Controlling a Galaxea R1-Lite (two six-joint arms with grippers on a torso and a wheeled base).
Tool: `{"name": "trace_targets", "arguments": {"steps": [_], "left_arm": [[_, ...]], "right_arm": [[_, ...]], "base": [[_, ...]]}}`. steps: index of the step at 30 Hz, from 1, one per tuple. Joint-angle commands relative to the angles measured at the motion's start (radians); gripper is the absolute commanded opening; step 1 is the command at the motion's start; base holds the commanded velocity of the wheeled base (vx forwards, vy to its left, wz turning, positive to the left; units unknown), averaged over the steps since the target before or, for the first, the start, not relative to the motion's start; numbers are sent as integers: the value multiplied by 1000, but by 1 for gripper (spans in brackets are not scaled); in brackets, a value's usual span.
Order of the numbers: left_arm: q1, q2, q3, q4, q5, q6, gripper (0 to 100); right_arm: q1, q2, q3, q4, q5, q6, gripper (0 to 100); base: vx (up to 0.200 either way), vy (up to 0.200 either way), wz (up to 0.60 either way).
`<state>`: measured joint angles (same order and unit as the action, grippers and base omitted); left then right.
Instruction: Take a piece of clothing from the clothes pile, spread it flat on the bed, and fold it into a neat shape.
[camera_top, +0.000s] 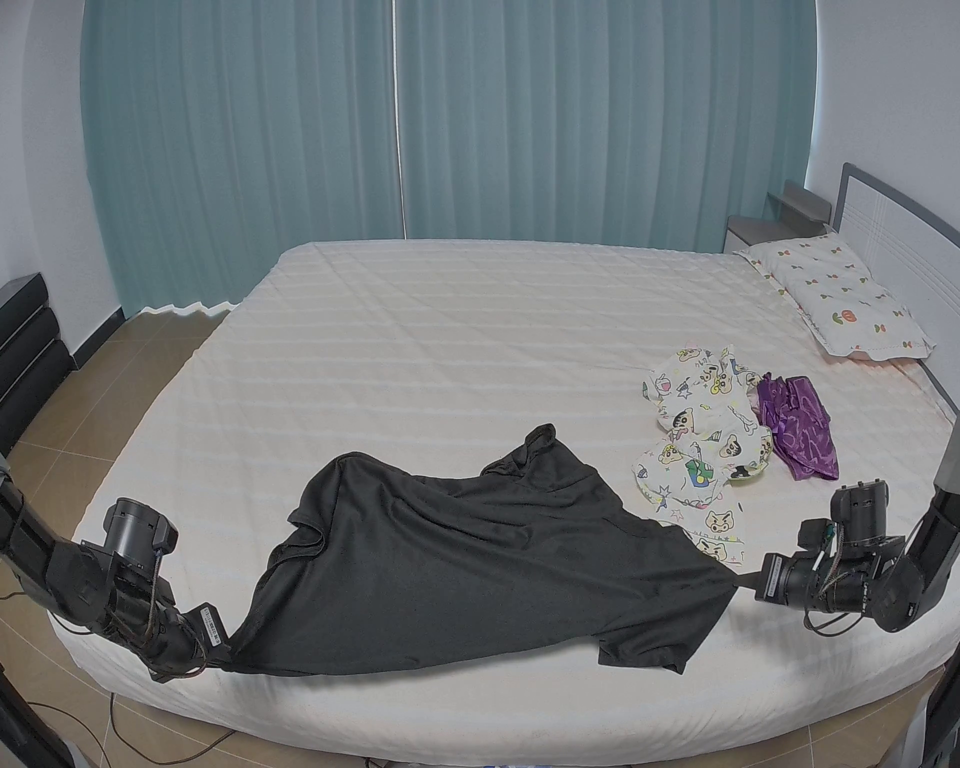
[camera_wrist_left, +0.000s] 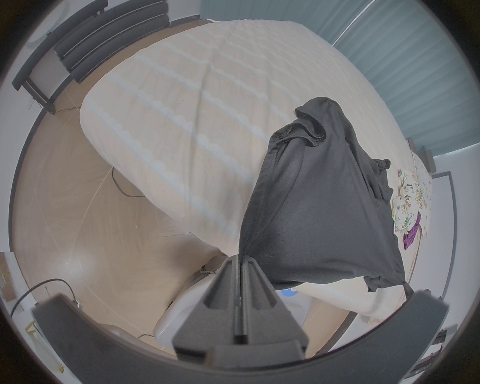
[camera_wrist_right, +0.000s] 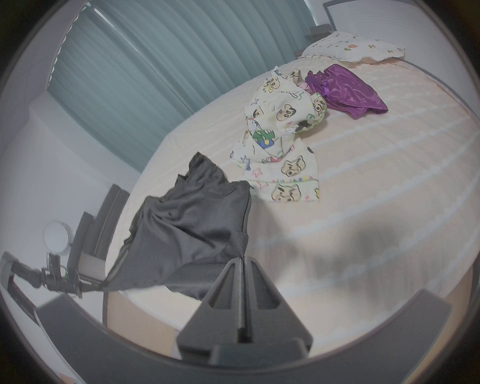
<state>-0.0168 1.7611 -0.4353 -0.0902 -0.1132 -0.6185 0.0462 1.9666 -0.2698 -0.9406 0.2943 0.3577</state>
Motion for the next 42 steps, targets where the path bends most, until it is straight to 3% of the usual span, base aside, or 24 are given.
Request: {"name": "trace_targets", "arguments": {"steps": [1, 7, 9, 14, 18, 22, 26, 30, 32, 33, 36, 42], "left_arm": [[5, -11, 9, 29, 1, 29, 0], [5, -20, 21, 110, 1, 89, 0], [23, -57, 17, 130, 1, 97, 0], [70, -92, 20, 156, 0, 146, 0], [98, -107, 20, 201, -2, 186, 0], [107, -121, 20, 219, -3, 194, 0], [107, -144, 9, 279, -39, 210, 0], [107, -109, 9, 303, -40, 244, 0], [107, -106, 10, 303, -40, 246, 0], [106, -52, 13, 294, -33, 253, 0], [106, -3, 9, 293, -28, 255, 0], [103, 9, 9, 290, -29, 258, 0]], "right_arm": [[-25, -54, 73, 8, 48, -37, 0], [-29, -80, 78, 3, 74, -39, 0], [-58, -158, 55, 28, 143, -34, 0], [-55, -279, 47, 230, 209, -43, 0], [-63, -356, 40, 287, 256, -40, 0], [-68, -374, 23, 324, 258, -40, 0], [-58, -414, -32, 531, 258, -52, 0], [-55, -353, -45, 658, 256, -164, 0], [-55, -348, -45, 661, 255, -171, 0], [-57, -261, -43, 675, 237, -250, 0], [-57, -164, -45, 671, 183, -324, 0], [-49, -106, -48, 648, 154, -361, 0]], "base": [[0, 0, 0], [0, 0, 0], [0, 0, 0], [0, 0, 0], [0, 0, 0], [0, 0, 0], [0, 0, 0], [0, 0, 0], [0, 0, 0], [0, 0, 0], [0, 0, 0], [0, 0, 0]]}}
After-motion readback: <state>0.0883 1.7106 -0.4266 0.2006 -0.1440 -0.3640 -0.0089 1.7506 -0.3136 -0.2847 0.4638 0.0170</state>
